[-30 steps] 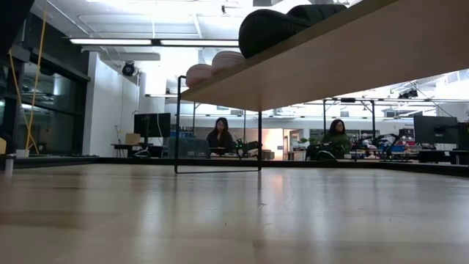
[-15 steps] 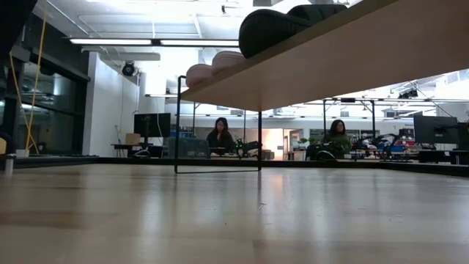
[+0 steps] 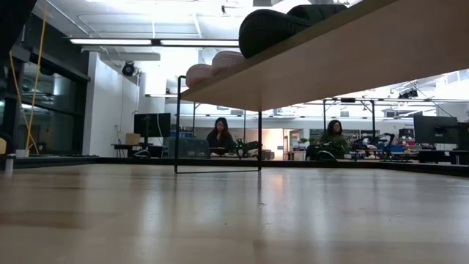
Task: Pick and place slides into the shelf
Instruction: Put the black slide on the shelf
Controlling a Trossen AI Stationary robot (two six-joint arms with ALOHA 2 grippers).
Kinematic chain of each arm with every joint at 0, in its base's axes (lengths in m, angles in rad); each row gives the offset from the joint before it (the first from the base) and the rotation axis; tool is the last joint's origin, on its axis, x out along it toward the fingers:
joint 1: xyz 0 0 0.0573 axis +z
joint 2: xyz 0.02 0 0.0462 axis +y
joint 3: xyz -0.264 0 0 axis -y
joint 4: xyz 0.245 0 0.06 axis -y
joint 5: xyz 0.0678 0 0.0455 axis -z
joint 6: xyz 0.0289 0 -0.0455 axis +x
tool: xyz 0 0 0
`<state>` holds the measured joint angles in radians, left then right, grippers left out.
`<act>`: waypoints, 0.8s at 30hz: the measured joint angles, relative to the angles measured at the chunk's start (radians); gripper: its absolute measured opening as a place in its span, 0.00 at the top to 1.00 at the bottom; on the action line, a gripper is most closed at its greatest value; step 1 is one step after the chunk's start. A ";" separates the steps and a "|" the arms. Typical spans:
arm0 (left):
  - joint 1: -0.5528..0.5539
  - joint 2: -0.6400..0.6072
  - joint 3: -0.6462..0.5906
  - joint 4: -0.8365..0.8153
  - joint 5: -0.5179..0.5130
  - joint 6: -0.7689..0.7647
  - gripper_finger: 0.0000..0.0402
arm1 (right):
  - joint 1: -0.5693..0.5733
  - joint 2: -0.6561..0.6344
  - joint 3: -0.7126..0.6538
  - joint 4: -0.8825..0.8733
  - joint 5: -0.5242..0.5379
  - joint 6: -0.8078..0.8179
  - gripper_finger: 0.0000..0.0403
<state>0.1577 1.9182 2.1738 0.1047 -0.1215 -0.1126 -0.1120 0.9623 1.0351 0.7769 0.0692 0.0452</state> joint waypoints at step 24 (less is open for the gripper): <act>0.000 0.002 0.000 -0.027 0.007 0.011 0.40 | 0.001 0.039 0.000 0.018 -0.042 0.036 0.97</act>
<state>0.1581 1.9205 2.1738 0.0773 -0.1142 -0.1012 -0.1112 1.0010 1.0351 0.7946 0.0270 0.0815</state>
